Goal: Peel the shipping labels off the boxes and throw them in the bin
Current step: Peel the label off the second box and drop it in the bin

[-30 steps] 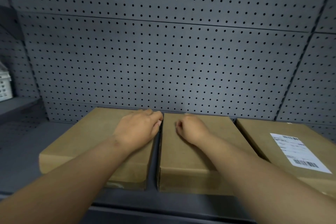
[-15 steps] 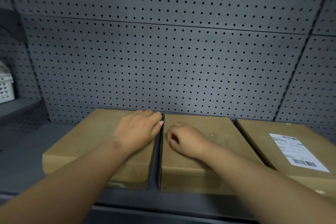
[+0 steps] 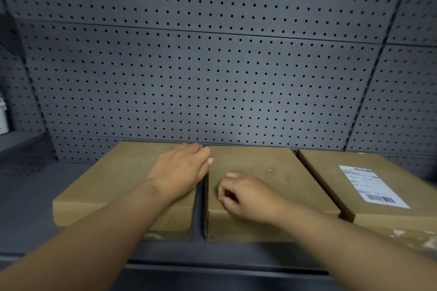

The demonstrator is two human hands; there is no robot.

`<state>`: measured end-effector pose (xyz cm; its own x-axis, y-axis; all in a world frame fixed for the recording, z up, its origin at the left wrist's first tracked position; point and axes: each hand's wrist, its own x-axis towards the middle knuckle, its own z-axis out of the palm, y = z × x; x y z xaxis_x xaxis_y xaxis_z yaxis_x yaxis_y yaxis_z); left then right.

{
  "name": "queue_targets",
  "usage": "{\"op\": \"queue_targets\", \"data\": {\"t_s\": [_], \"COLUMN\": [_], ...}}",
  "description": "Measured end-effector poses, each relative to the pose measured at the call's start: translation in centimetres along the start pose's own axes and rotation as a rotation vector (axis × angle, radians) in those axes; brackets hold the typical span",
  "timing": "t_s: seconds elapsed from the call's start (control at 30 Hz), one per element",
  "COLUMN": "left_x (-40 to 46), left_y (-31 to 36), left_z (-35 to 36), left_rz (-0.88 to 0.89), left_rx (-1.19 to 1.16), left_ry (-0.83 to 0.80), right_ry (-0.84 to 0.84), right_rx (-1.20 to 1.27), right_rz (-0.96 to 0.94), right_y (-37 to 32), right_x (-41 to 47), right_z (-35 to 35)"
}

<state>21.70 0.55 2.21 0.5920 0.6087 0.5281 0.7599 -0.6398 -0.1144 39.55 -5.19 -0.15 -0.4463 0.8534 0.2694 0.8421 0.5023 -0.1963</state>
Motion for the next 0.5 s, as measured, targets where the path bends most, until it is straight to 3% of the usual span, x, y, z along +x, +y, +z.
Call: {"op": "queue_targets", "data": {"t_s": [0.07, 0.23, 0.4, 0.5], "left_x": [-0.1, -0.3, -0.4, -0.6], "left_y": [0.0, 0.2, 0.5, 0.5], "left_z": [0.0, -0.1, 0.1, 0.0], "left_rz": [0.009, 0.018, -0.005, -0.004], "left_rx": [-0.009, -0.014, -0.016, -0.035], "left_ry": [0.012, 0.017, 0.001, 0.0], "right_ry": [-0.034, 0.059, -0.16, -0.068], "right_rx": [0.002, -0.128, 0.056, -0.057], "right_rz": [0.02, 0.33, 0.116, 0.272], "right_y": [1.0, 4.4, 0.0, 2.2], "right_x": [-1.0, -2.2, -0.7, -0.7], "right_z": [-1.1, -3.4, -1.6, -2.7]}}
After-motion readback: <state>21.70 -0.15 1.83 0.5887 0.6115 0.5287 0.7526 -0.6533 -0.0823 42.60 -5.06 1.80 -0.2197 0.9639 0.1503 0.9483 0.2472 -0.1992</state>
